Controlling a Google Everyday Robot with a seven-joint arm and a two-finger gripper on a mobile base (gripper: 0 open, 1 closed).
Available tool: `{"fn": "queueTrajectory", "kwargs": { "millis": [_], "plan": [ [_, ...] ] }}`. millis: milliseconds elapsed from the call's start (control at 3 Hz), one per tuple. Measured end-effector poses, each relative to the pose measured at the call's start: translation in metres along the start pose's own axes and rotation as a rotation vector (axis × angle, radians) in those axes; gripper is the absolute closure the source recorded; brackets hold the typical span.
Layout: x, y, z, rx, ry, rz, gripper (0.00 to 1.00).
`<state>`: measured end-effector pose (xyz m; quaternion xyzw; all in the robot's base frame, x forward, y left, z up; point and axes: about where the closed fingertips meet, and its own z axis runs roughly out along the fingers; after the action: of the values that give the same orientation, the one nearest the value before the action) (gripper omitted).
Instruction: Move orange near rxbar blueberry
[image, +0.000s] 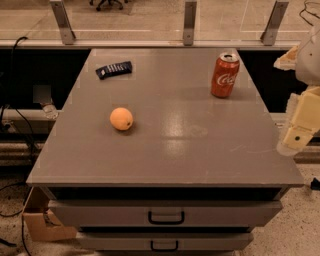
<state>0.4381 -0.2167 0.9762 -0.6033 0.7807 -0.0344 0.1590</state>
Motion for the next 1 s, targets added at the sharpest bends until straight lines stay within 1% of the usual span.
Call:
{"fn": "queueTrajectory", "kwargs": {
  "millis": [333, 667, 1000],
  "plan": [
    [-0.003, 0.0, 0.0, 0.004, -0.009, -0.003, 0.0],
    [-0.022, 0.0, 0.01, -0.015, -0.096, -0.024, 0.0],
    [-0.076, -0.001, 0.046, -0.074, -0.319, -0.072, 0.0]
  ]
}}
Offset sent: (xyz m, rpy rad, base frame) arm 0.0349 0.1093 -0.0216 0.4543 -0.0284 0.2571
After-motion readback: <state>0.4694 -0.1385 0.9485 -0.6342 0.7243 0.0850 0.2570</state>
